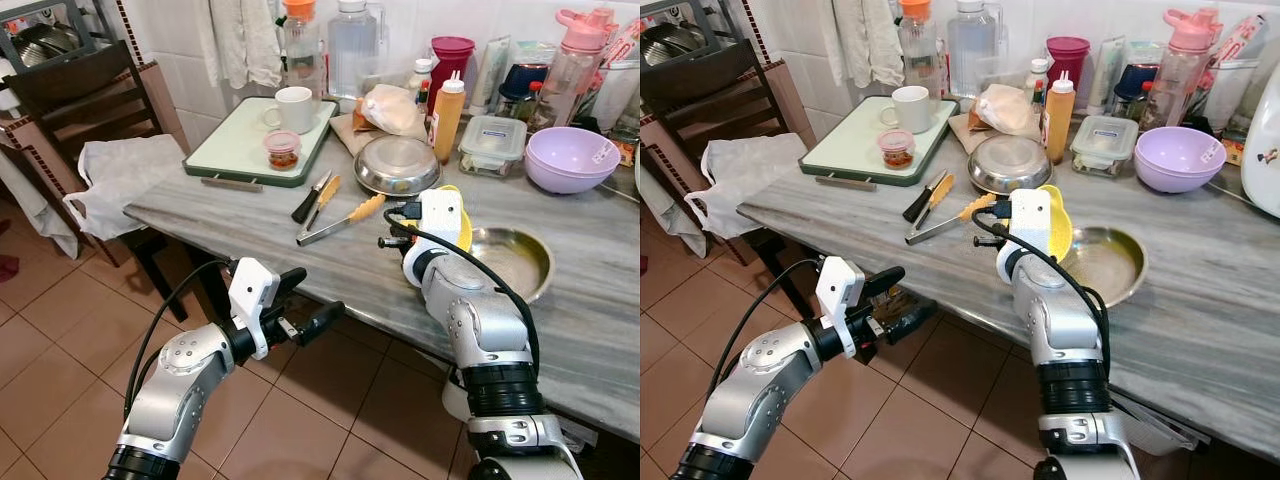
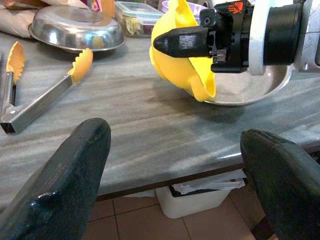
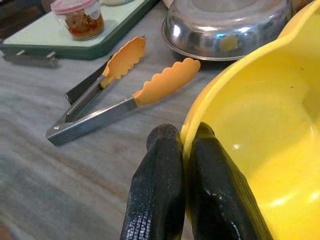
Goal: Setting the table
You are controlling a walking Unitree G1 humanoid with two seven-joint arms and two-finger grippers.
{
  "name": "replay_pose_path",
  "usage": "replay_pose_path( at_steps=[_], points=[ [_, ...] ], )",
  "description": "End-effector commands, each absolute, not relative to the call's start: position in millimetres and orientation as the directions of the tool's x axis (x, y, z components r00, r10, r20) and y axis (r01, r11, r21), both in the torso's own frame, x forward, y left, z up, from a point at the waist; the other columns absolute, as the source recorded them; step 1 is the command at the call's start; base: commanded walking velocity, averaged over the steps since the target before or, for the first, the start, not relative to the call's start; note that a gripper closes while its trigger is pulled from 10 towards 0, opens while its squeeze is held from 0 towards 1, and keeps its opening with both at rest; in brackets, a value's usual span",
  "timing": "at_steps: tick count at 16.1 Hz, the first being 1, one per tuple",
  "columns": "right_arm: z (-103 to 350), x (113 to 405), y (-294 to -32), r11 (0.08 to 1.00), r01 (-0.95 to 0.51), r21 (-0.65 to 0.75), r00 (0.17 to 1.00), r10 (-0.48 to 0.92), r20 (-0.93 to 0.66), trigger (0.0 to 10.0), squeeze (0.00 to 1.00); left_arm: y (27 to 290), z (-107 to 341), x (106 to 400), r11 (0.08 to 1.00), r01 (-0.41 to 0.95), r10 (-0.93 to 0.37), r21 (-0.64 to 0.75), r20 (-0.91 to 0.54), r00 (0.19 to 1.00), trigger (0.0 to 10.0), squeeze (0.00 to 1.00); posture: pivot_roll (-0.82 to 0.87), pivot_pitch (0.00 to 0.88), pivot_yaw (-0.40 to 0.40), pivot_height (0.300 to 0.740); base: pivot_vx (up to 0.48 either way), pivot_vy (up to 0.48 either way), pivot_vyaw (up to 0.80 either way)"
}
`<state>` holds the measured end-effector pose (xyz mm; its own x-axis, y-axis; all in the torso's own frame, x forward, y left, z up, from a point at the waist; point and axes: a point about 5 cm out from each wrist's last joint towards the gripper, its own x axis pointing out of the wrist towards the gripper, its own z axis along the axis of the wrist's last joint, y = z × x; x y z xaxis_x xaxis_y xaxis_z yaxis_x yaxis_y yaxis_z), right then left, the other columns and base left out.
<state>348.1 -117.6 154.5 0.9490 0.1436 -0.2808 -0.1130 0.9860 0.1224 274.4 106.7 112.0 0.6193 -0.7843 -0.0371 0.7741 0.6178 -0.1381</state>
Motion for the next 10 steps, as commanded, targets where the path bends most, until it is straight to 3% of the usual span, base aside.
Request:
replay_pose_path(
  at_steps=[1,7,10],
  points=[
    [166,351,-114,0.984,-0.120,0.132,0.956,0.150,-0.251,10.0,0.00,107,115,276,0.614,0.779,-0.788,-0.126,-0.042,0.614,10.0,0.00,-0.09,0.000,0.075,0.740,0.000,0.000,0.00],
    [178,352,-113,0.982,-0.116,0.151,0.964,0.148,-0.220,10.0,0.00,109,113,275,0.620,0.774,-0.783,-0.128,-0.049,0.620,10.0,0.00,-0.08,0.000,0.073,0.740,0.000,0.000,0.00],
    [181,356,-97,0.963,-0.152,0.223,0.954,0.202,-0.220,10.0,0.00,109,111,275,0.611,0.780,-0.791,-0.133,-0.064,0.609,10.0,0.00,-0.09,0.000,0.078,0.740,0.000,0.000,0.00]
  ],
)
